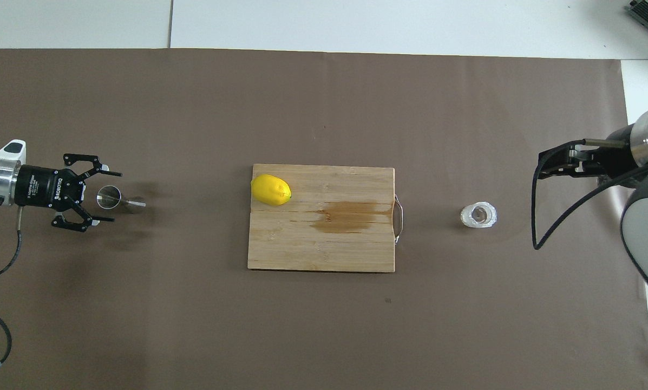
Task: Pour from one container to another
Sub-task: 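Open the left gripper and move it toward the metal jigger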
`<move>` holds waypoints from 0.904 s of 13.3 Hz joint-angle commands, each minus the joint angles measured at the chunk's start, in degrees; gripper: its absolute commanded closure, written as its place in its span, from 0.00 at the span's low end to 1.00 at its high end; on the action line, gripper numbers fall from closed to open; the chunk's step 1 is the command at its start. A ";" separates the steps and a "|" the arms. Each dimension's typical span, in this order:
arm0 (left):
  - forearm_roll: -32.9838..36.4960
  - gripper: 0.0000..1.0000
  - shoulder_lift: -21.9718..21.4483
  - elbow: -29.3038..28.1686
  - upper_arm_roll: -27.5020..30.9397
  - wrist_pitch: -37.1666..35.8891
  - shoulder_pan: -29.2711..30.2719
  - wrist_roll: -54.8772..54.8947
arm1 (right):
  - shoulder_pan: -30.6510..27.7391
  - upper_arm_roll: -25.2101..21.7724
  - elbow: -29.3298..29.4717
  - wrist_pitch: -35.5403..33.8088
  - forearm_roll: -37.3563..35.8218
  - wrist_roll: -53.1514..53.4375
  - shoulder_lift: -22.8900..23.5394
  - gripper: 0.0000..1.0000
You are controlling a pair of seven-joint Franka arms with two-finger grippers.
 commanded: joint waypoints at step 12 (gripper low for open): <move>-1.04 0.13 -1.70 -2.34 0.41 -0.34 -0.34 -3.75 | -1.07 0.55 -1.26 -0.19 1.69 -1.05 -1.24 0.00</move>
